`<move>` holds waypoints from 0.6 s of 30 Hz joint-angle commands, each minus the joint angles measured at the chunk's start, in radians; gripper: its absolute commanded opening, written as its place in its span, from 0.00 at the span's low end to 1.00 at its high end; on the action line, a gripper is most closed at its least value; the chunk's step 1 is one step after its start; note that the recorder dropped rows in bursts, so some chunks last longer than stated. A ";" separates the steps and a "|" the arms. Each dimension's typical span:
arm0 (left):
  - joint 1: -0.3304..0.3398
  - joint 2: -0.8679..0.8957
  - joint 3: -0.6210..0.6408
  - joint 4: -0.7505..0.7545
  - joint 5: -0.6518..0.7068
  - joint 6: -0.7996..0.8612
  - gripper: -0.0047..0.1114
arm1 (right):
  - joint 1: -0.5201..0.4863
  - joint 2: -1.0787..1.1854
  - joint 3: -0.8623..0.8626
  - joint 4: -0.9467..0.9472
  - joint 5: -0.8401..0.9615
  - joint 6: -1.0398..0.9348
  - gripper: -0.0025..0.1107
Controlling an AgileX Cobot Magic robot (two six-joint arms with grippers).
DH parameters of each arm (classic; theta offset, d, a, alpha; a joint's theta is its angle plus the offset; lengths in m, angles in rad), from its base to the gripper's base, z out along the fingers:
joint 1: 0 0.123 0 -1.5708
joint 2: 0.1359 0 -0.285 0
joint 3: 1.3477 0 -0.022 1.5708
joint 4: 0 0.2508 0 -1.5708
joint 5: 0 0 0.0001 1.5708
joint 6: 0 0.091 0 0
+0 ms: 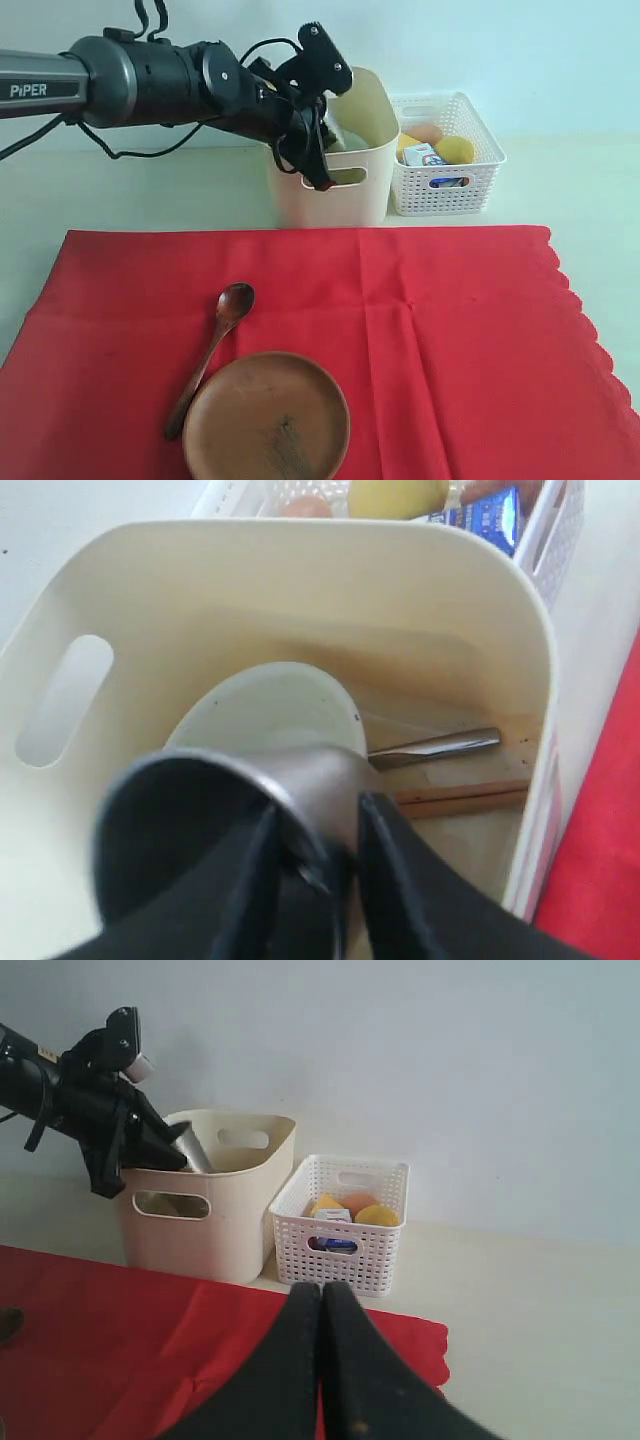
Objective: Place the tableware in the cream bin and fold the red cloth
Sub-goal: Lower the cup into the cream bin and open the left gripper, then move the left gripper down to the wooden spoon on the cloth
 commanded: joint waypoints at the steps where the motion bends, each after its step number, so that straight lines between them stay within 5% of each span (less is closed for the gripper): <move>1: -0.004 0.012 0.003 -0.002 0.005 -0.013 0.48 | -0.007 -0.005 0.005 -0.001 -0.007 -0.001 0.02; 8: -0.004 -0.069 0.003 -0.007 0.013 -0.072 0.54 | -0.007 -0.005 0.005 -0.001 -0.005 -0.001 0.02; 18: -0.004 -0.235 0.003 0.139 0.379 -0.361 0.54 | -0.007 -0.005 0.005 -0.001 -0.005 -0.001 0.02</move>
